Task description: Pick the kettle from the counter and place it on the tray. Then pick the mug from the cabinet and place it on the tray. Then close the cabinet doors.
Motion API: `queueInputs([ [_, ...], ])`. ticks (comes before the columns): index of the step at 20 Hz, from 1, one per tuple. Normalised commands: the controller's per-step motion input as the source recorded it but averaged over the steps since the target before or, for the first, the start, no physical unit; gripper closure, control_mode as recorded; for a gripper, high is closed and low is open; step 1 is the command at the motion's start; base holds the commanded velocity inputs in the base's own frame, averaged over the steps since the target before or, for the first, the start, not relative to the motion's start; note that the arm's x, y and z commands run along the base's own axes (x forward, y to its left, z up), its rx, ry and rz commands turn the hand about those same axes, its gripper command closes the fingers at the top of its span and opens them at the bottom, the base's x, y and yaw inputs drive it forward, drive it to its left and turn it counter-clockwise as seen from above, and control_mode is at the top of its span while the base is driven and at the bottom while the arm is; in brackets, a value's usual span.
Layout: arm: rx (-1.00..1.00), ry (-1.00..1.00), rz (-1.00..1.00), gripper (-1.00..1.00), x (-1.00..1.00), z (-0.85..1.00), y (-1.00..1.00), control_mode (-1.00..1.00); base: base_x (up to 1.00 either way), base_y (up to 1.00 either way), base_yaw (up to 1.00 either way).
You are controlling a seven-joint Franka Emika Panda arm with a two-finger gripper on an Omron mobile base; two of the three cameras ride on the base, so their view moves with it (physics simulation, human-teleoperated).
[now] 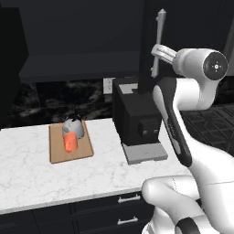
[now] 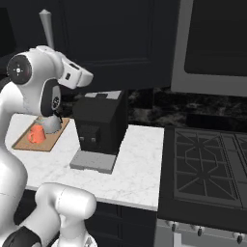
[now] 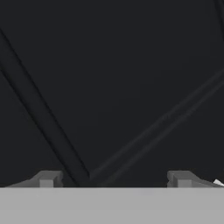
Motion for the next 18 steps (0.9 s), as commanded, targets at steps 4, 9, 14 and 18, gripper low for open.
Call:
queueInputs([
  [4,-0.23,0.00,0.00,-1.00,0.91,-0.31,0.00,-1.00,0.00,0.00,0.00],
  [9,-0.25,0.00,-0.01,-1.00,0.79,-0.30,0.00,-1.00,0.00,0.00,0.00],
  [14,-0.22,0.02,-0.03,-1.00,0.78,-0.17,0.00,-1.00,0.00,0.00,0.00],
  [18,-0.18,0.09,-0.05,-1.00,0.77,-0.14,0.00,-1.00,0.00,0.00,0.00],
])
